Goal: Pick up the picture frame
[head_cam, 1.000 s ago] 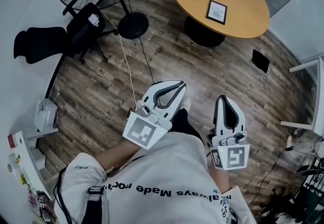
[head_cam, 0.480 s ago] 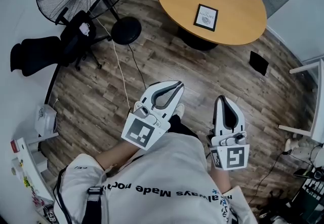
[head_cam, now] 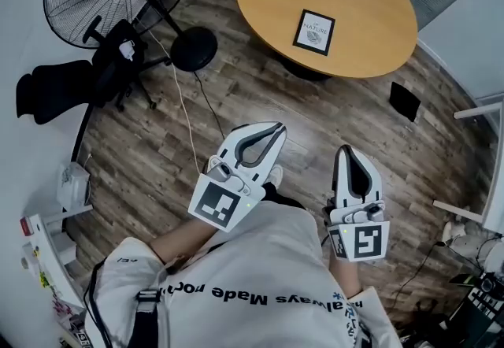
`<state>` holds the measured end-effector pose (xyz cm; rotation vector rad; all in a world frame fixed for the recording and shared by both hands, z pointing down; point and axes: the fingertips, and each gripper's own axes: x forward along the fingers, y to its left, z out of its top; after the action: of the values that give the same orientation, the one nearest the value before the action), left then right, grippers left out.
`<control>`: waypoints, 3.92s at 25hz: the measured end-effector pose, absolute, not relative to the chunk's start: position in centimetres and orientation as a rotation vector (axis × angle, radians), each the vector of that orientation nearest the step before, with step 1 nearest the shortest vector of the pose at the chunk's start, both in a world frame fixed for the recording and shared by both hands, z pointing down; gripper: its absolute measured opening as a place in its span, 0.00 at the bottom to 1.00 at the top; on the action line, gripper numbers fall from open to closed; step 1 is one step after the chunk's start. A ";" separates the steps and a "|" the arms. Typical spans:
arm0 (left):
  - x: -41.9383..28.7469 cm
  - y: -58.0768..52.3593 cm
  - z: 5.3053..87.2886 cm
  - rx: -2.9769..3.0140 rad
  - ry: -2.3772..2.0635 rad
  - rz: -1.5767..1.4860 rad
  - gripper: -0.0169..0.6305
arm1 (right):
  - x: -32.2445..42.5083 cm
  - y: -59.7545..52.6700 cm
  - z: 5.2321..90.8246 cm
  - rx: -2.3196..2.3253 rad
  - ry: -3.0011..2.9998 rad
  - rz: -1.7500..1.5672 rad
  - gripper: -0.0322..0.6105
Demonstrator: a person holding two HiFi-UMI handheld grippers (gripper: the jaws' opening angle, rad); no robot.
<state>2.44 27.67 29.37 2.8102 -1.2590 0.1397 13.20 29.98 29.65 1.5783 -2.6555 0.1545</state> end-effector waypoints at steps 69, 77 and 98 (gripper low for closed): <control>-1.4 -14.7 30.9 2.840 -1.134 0.077 0.08 | 8.8 -11.9 30.5 1.644 -2.560 0.107 0.10; 0.6 -17.7 31.9 2.839 -1.075 0.088 0.08 | 10.5 -14.7 31.3 1.683 -2.526 0.120 0.10; 3.9 -20.8 43.4 2.673 -0.953 0.293 0.08 | 14.4 -18.0 42.2 1.606 -2.395 0.308 0.10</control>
<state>3.94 -20.82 43.43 2.6728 -0.9527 0.2926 14.37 -18.01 42.17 1.6061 -2.3952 0.3076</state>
